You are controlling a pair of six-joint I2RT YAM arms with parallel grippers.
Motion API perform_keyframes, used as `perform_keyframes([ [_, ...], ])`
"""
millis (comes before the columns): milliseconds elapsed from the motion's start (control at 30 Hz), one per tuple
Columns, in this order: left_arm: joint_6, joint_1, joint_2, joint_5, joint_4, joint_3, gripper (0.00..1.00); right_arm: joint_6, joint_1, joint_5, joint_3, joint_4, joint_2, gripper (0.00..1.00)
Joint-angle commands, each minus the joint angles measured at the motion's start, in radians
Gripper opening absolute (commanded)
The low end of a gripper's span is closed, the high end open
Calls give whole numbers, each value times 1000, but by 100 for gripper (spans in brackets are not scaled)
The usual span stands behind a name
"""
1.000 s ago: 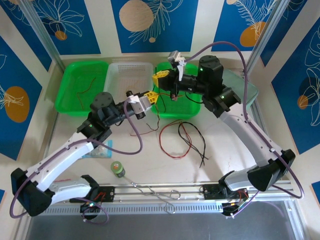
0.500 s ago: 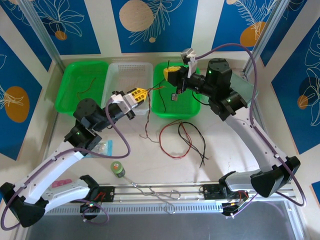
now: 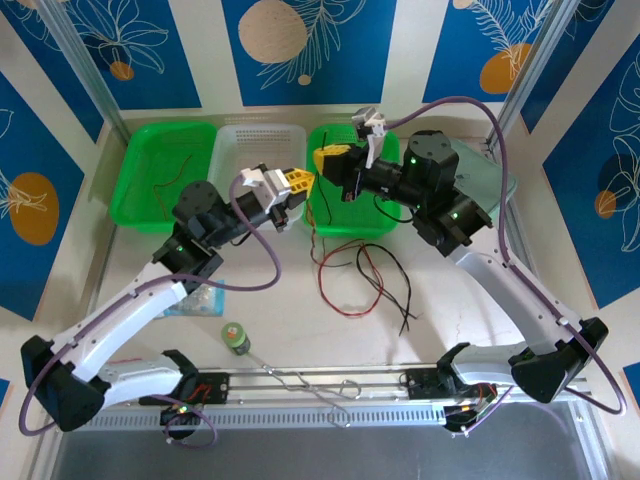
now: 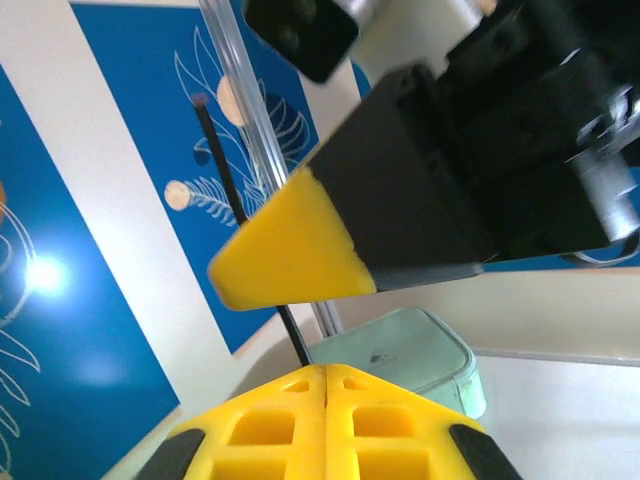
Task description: Untangle the cables
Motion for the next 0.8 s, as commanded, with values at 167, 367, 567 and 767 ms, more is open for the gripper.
perform_keyframes([
  [167, -21, 2, -3, 85, 123, -20, 43, -2, 6, 32, 66, -16, -1, 0],
  [367, 34, 1, -82, 55, 77, -65, 53, -14, -28, 19, 65, -39, -19, 0],
  [567, 145, -1, -135, 99, -53, -44, 59, -11, -51, 4, 74, -37, -21, 0],
  [767, 279, -22, -140, 76, -153, -17, 63, -3, -51, -13, 86, -34, -11, 0],
])
